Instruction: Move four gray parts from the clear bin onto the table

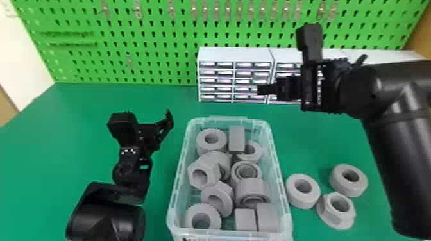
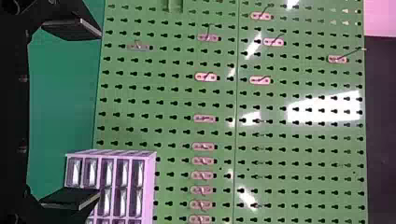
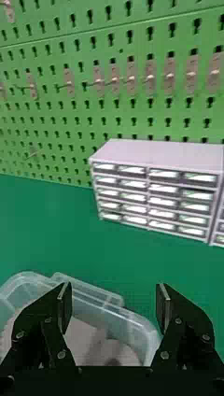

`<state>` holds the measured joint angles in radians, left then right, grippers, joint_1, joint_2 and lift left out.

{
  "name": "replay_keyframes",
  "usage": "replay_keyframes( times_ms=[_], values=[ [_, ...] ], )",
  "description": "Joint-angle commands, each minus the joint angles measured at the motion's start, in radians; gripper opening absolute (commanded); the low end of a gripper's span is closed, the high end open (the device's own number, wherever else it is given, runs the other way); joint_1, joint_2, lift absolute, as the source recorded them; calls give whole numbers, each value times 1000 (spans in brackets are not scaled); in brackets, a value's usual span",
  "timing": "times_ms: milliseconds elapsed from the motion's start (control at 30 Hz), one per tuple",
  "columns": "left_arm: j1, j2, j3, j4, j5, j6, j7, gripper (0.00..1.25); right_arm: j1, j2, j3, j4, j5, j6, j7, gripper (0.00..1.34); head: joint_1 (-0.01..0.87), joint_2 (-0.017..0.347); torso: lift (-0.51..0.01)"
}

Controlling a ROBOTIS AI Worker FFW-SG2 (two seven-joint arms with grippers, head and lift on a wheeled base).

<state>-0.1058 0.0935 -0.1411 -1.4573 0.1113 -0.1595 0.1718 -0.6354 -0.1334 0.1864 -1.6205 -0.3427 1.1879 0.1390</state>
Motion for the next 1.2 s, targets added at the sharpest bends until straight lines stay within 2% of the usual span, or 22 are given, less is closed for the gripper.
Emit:
replay_keyframes(
  times_ms=[0, 667, 1167],
  values=[
    [-2, 9, -6, 0, 5, 0, 0, 1147, -21, 3, 28, 31, -33, 15, 1, 793, 693, 72, -52],
    [5, 22, 8, -2, 21, 0, 0, 1146, -84, -6, 105, 60, -110, 156, 1, 793, 693, 72, -52],
    [0, 23, 8, -2, 21, 0, 0, 1146, -133, -8, 159, 80, -128, 248, 1, 793, 693, 72, -52]
  ],
)
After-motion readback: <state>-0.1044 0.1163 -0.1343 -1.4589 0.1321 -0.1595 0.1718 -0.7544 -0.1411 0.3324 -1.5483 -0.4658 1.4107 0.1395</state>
